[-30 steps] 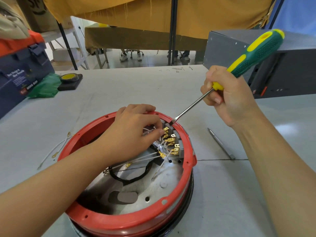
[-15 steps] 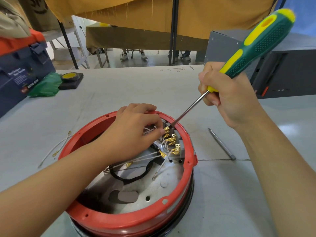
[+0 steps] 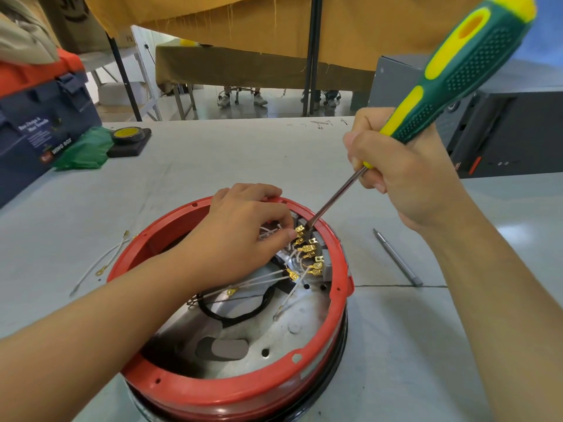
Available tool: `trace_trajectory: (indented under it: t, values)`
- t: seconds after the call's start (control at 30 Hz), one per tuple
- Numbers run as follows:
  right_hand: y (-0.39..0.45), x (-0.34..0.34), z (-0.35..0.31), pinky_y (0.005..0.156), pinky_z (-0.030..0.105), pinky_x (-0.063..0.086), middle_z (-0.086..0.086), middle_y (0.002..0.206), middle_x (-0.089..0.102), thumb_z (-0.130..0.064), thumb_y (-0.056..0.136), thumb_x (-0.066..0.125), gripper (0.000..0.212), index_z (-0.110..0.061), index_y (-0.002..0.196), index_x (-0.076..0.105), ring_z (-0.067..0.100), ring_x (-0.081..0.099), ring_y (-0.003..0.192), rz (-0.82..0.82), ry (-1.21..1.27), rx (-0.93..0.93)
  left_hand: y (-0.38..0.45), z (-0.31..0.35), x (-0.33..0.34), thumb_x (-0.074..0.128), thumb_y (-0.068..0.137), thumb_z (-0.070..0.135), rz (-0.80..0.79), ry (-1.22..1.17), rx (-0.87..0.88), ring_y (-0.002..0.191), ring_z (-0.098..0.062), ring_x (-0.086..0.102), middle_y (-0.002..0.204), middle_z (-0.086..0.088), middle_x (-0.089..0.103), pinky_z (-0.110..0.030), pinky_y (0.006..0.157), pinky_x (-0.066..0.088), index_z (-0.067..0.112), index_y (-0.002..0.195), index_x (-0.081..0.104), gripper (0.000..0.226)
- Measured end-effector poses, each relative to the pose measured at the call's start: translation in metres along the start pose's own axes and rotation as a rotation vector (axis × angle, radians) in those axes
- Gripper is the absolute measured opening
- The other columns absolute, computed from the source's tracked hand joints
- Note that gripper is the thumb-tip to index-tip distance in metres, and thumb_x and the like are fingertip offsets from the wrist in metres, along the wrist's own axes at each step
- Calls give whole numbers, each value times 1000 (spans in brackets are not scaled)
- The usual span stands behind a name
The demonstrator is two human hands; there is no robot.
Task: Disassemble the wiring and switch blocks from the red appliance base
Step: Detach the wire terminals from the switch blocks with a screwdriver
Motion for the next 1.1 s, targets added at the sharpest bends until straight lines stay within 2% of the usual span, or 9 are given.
trace_trajectory:
  t: [0.1,0.23,0.6,0.9,1.1]
  values:
    - [0,-6,8,42,17,22,-12,42,38,-8,78,49,34,-19,47,42,8,26,36,15,134,48,0,0,0,50,88,44,1,-1,-5,130,-15,34,140,7,44,-44,109,25,35,91,64,17]
    - [1,-11,17,43,17,23,-14,39,37,-8,77,47,25,-9,54,38,7,25,34,41,196,92,0,0,0,50,88,44,-2,-3,-4,130,-14,34,140,6,44,-44,109,25,35,91,64,17]
    - [1,-18,31,43,15,25,-11,40,40,-11,77,48,22,-10,58,36,7,26,34,95,304,161,-1,0,0,48,87,45,-6,-3,-9,130,-14,33,140,7,44,-44,109,26,36,92,64,19]
    - [0,-22,41,41,16,23,-8,38,34,-13,79,48,24,-9,58,37,7,25,34,127,369,211,0,1,0,49,88,43,6,-9,-3,128,-15,36,139,6,46,-46,108,27,35,93,65,18]
    - [2,-14,41,42,16,25,-5,43,40,-13,77,51,29,-17,49,47,9,27,35,107,336,205,0,-1,-1,48,88,43,0,-8,-12,128,-13,34,139,8,44,-45,109,27,36,93,64,18]
Point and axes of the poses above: each hand's wrist, its own y-axis towards the middle knuckle, its own x-axis out of the palm, z = x × y, the point moved 4 cm from there along y, towards the middle knuckle
